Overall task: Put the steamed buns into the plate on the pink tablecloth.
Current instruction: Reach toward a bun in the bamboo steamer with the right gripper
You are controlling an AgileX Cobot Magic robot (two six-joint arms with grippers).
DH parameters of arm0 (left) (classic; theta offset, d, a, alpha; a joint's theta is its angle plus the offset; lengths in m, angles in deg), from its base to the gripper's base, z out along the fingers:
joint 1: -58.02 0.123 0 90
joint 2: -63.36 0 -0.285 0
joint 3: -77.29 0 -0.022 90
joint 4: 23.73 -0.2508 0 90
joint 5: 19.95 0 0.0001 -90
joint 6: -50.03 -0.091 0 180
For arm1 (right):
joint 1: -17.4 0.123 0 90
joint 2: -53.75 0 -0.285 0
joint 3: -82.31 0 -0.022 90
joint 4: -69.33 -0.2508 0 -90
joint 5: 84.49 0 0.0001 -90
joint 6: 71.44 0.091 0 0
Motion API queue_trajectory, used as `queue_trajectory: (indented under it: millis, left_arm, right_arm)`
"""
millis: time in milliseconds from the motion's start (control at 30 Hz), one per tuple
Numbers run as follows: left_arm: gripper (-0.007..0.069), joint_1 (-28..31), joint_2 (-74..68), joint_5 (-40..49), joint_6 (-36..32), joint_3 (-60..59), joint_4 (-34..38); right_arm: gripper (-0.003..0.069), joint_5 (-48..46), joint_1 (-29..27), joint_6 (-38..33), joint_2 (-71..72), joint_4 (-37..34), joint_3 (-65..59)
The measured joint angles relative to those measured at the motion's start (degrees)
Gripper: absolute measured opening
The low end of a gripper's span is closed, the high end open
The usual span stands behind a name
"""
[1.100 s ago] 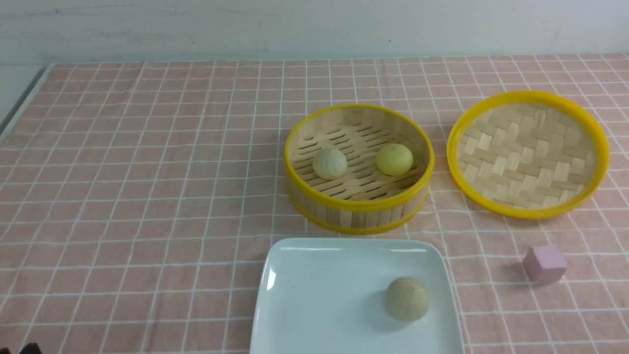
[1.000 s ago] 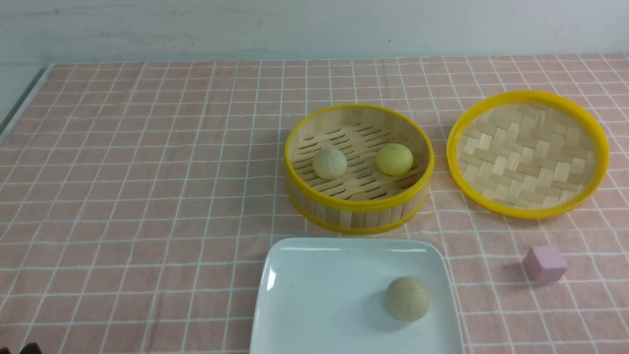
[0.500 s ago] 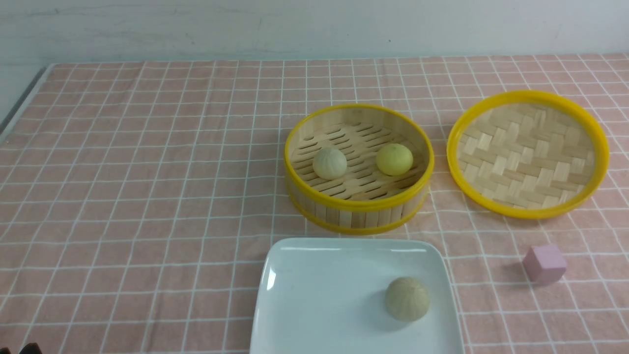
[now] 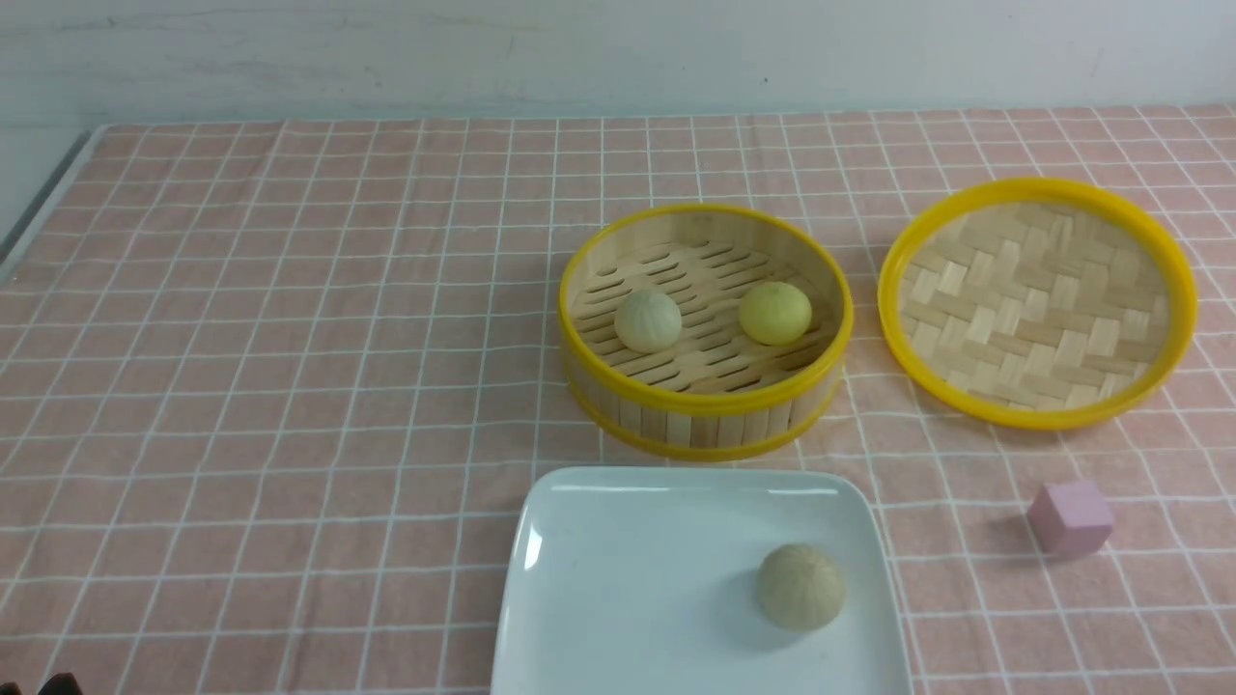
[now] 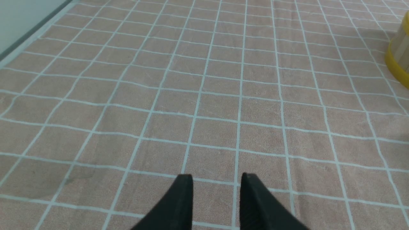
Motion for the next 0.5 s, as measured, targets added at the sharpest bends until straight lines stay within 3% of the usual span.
queue_trajectory:
  millis: [333,400,467,500]
  left_arm:
    - [0.024,0.0,0.0,0.0,0.72,0.0,0.82]
    - [0.024,0.0,0.0,-0.13,5.06,0.0,5.4]
    - [0.024,0.0,0.0,-0.27,12.48,0.0,15.62]
    - [0.024,0.0,0.0,-0.27,12.48,0.0,15.62]
  right_arm:
    - [0.0239,0.82,0.0,1.1,0.0,2.42,0.0]
    - [0.0239,2.14,0.0,5.46,0.0,-0.55,-0.26]
    - [0.0239,3.75,0.0,13.12,0.0,-8.68,-0.46]
    - [0.0239,3.84,0.0,13.12,0.0,-8.68,-0.46]
